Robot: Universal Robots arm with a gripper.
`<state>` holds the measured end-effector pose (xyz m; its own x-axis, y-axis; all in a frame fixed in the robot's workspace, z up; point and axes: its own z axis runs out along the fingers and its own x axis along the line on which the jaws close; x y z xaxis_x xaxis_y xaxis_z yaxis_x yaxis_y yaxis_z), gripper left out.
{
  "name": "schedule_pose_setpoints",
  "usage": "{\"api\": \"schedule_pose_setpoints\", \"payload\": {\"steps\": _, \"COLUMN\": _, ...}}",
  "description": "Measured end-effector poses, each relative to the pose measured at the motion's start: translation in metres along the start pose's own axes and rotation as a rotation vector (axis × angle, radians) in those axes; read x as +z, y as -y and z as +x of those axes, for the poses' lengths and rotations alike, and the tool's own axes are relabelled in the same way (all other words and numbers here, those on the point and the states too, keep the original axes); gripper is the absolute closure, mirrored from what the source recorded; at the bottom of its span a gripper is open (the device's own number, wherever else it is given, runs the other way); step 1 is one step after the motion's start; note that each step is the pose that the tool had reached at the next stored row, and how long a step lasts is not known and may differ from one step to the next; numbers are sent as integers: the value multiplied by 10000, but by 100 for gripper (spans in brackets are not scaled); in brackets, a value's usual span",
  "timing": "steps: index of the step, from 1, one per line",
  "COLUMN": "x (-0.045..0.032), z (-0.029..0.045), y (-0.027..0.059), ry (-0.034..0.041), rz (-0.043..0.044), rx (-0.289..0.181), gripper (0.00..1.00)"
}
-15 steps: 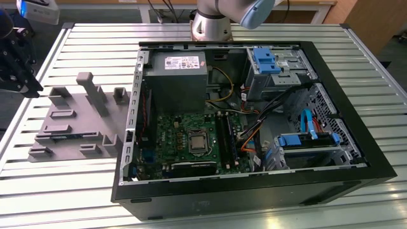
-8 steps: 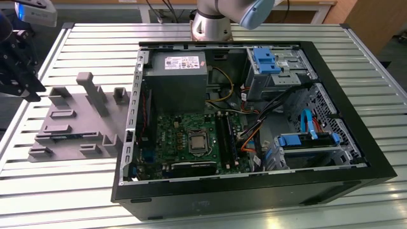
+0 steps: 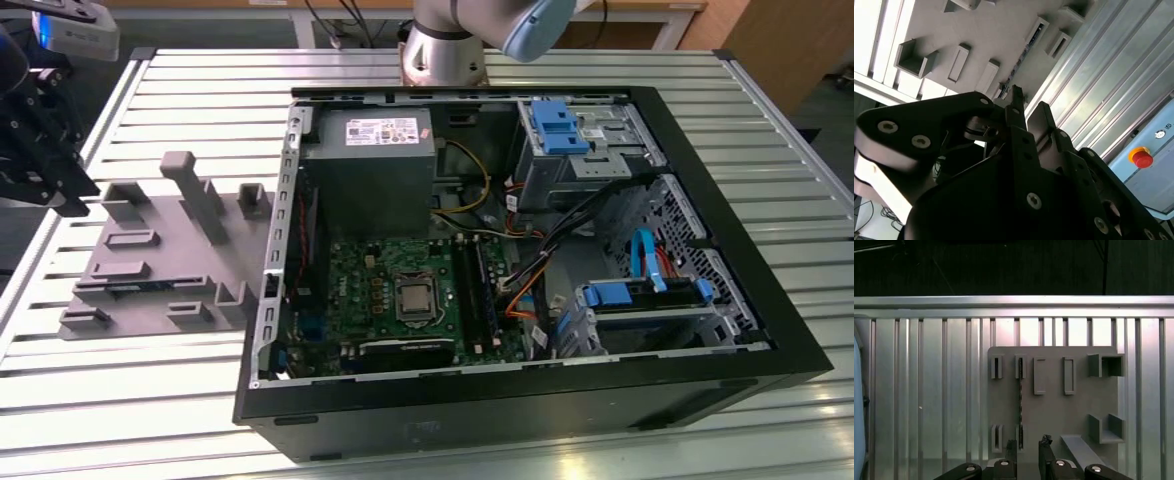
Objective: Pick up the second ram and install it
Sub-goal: 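Pick up the second ram and move it above second insertion slot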
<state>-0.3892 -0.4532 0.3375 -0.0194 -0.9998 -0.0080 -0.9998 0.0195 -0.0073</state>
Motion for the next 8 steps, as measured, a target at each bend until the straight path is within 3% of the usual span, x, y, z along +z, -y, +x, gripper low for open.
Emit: {"api": "schedule_pose_setpoints", "payload": {"steps": 8, "x": 18, "z": 0, "y": -2, "ry": -1, "rz": 1, "rx": 0, "gripper": 69}}
